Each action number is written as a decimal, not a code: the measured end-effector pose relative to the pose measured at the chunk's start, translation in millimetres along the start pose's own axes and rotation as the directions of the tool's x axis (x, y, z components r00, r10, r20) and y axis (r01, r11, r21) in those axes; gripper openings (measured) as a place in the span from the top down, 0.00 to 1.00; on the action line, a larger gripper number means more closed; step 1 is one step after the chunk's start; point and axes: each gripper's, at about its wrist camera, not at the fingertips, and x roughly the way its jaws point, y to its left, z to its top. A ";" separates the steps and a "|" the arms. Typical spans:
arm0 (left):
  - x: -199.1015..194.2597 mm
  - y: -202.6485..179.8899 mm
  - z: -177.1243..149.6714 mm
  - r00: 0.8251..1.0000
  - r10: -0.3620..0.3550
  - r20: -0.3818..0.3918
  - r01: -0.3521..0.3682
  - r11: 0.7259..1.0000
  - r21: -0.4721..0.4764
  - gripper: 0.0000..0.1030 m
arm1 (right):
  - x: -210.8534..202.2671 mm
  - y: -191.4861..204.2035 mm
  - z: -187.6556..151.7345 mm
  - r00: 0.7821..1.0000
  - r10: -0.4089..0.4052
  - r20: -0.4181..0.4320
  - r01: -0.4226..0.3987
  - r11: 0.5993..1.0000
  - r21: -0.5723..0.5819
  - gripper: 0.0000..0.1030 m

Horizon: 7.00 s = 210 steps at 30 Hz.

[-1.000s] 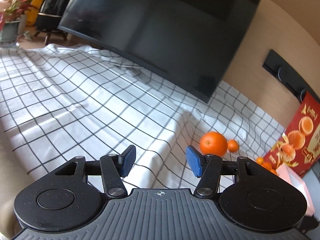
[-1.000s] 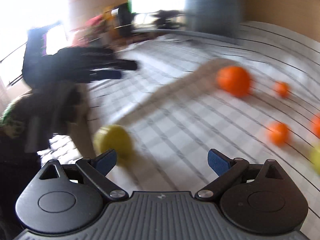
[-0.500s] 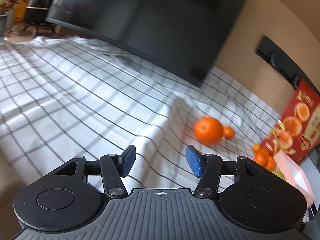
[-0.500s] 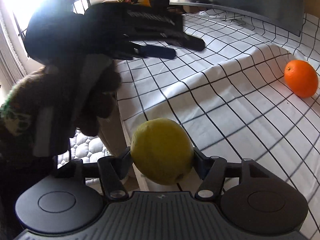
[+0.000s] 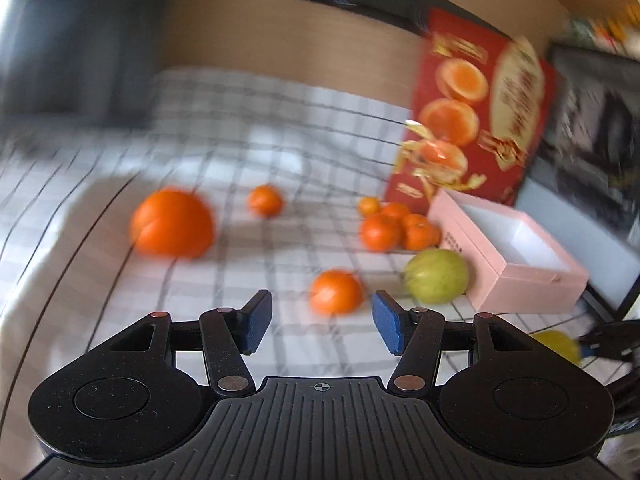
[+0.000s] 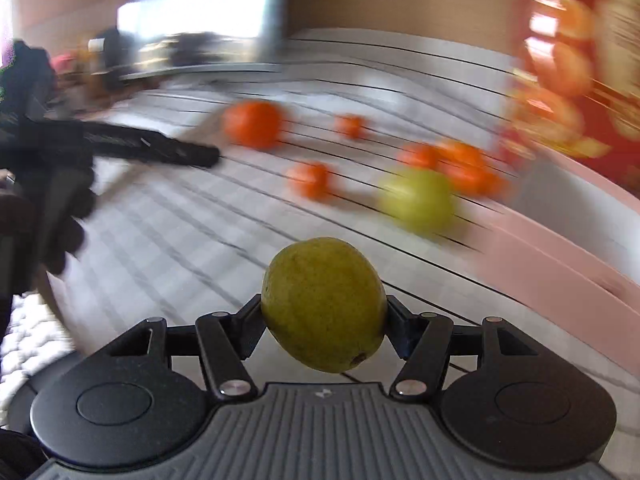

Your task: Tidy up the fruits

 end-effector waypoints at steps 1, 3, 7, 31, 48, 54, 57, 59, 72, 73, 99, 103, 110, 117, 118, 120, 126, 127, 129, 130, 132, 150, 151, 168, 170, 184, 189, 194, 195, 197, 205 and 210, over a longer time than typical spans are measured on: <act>12.0 -13.8 4.7 1.000 0.018 0.008 -0.019 0.998 0.066 0.41 | -3.3 -15.1 -5.7 1.000 -0.025 -0.012 0.026 0.999 0.041 0.40; 28.0 -30.8 8.2 0.998 0.067 0.005 -0.067 0.985 0.156 0.41 | -7.1 -38.4 -13.1 0.997 -0.067 -0.032 0.070 0.992 0.109 0.40; 55.8 -46.3 9.5 0.992 0.118 -0.050 -0.103 0.965 0.243 0.41 | -10.1 -59.2 -26.5 0.988 -0.155 -0.027 0.157 0.978 0.139 0.40; 42.4 -49.7 -12.8 0.987 -0.118 -0.108 0.121 0.992 0.026 0.53 | -6.1 -78.4 -34.6 0.990 -0.141 0.016 0.134 0.965 0.226 0.22; 36.5 -116.7 -53.4 0.963 -0.242 -0.122 0.247 0.969 0.028 0.53 | -8.1 -89.5 -38.2 0.986 -0.167 0.012 0.155 0.938 0.310 0.12; 33.3 -94.5 -48.6 0.987 -0.139 -0.085 0.140 0.990 0.008 0.53 | -17.7 -92.8 -44.1 0.987 -0.157 0.020 0.142 0.934 0.327 0.12; 34.0 -86.3 -49.1 0.983 -0.163 -0.084 0.159 0.986 -0.043 0.53 | -21.3 -96.1 -47.3 0.989 -0.143 0.026 0.125 0.930 0.346 0.11; 34.6 -86.2 -49.4 0.983 -0.163 -0.081 0.160 0.986 -0.043 0.53 | -22.7 -95.8 -48.7 0.989 -0.146 0.025 0.128 0.929 0.346 0.11; 34.5 -80.7 -50.4 0.981 -0.181 -0.069 0.174 0.980 -0.098 0.53 | -29.5 -70.6 -57.4 0.972 -0.235 0.024 0.226 0.956 0.186 0.09; 34.8 -80.4 -50.3 0.981 -0.181 -0.069 0.174 0.980 -0.098 0.53 | -27.6 -71.5 -56.2 0.974 -0.226 0.018 0.219 0.958 0.187 0.09; 28.5 -91.8 -52.2 0.981 -0.185 -0.055 0.184 0.983 -0.024 0.53 | -9.1 -63.9 -33.5 0.984 -0.178 -0.014 0.178 0.969 0.174 0.37; 23.6 -101.5 -54.6 0.972 -0.229 -0.058 0.230 0.973 0.006 0.53 | -19.3 -68.0 -40.3 0.980 -0.196 -0.021 0.196 0.963 0.185 0.37; 25.8 -133.2 -36.7 0.931 -0.350 -0.105 0.356 0.934 0.041 0.53 | -53.8 -87.3 -41.3 0.964 -0.266 0.002 0.258 0.938 0.232 0.37; 72.9 -160.3 71.7 0.940 -0.325 -0.106 0.331 0.942 0.047 0.53 | -95.9 -107.2 48.5 0.931 -0.348 0.113 0.318 0.922 0.220 0.37; 88.8 -162.2 83.2 0.941 -0.312 -0.132 0.320 0.946 0.045 0.53 | -95.9 -113.5 67.6 0.925 -0.363 0.114 0.331 0.916 0.225 0.37; 129.2 -169.5 102.1 0.942 -0.265 -0.204 0.283 0.957 0.065 0.53 | -88.7 -126.5 101.9 0.913 -0.396 0.098 0.365 0.901 0.235 0.37; 206.7 -177.3 104.6 0.945 -0.147 -0.291 0.190 0.974 0.126 0.53 | -36.9 -165.2 160.6 0.885 -0.466 -0.020 0.453 0.850 0.268 0.37; 211.1 -174.6 103.2 0.946 -0.147 -0.289 0.191 0.973 0.129 0.53 | -27.7 -171.4 162.9 0.883 -0.467 -0.042 0.459 0.845 0.275 0.37; 215.7 -172.4 102.4 0.949 -0.166 -0.269 0.208 0.969 0.135 0.53 | -15.5 -184.0 162.3 0.887 -0.456 -0.071 0.455 0.838 0.301 0.37; 215.9 -171.8 102.2 0.947 -0.175 -0.270 0.219 0.965 0.141 0.53 | -10.2 -189.6 160.9 0.889 -0.450 -0.084 0.452 0.834 0.318 0.37; 213.7 -169.5 104.3 0.945 -0.201 -0.259 0.246 0.957 0.151 0.53 | -1.0 -196.4 155.9 0.884 -0.456 -0.107 0.464 0.822 0.331 0.37; 83.8 53.8 72.4 0.989 0.059 0.134 -0.027 0.973 -0.230 0.54 | 62.2 -193.5 70.2 0.856 -0.386 -0.344 0.477 0.846 0.237 0.37; 80.2 66.3 68.5 0.985 0.090 0.147 -0.050 0.967 -0.250 0.54 | 66.1 -194.3 67.9 0.854 -0.378 -0.358 0.475 0.848 0.238 0.37; 57.0 127.2 35.7 0.931 0.271 0.246 -0.157 0.903 -0.400 0.54 | 29.5 -129.9 103.8 0.876 -0.464 -0.131 0.481 0.862 0.160 0.26; 55.3 117.4 36.8 0.934 0.239 0.265 -0.135 0.924 -0.357 0.54 | 26.8 -117.1 116.0 0.906 -0.414 -0.082 0.422 0.895 0.146 0.23; 182.4 63.4 97.9 0.976 0.170 -0.138 -0.188 0.974 -0.129 0.54 | 32.6 -54.4 120.4 0.972 -0.218 -0.085 0.226 0.970 0.091 0.22; 203.9 62.3 98.8 0.967 0.191 -0.170 -0.213 0.969 -0.125 0.48 | 21.7 -57.0 117.2 0.972 -0.223 -0.069 0.228 0.970 0.079 0.22; 205.5 57.0 91.6 0.970 0.186 -0.155 -0.203 0.974 -0.105 0.51 | 13.3 -56.6 114.8 0.972 -0.231 -0.054 0.234 0.969 0.073 0.22; 203.4 55.1 90.4 0.971 0.187 -0.145 -0.202 0.975 -0.091 0.51 | 12.7 -56.1 113.9 0.971 -0.233 -0.053 0.236 0.969 0.068 0.22; 196.1 52.6 86.0 0.974 0.184 -0.133 -0.197 0.976 -0.089 0.52 | 12.9 -54.8 112.7 0.970 -0.239 -0.051 0.242 0.969 0.057 0.22; 85.1 21.7 33.2 0.998 -0.025 -0.066 0.012 0.982 -0.189 0.55 | 11.2 -55.3 119.6 0.974 -0.223 -0.032 0.224 0.972 0.063 0.22; 11.7 2.9 -16.2 0.993 -0.121 -0.002 0.117 0.963 -0.242 0.57 | 32.4 -45.6 125.2 0.976 -0.212 -0.053 0.215 0.975 0.051 0.22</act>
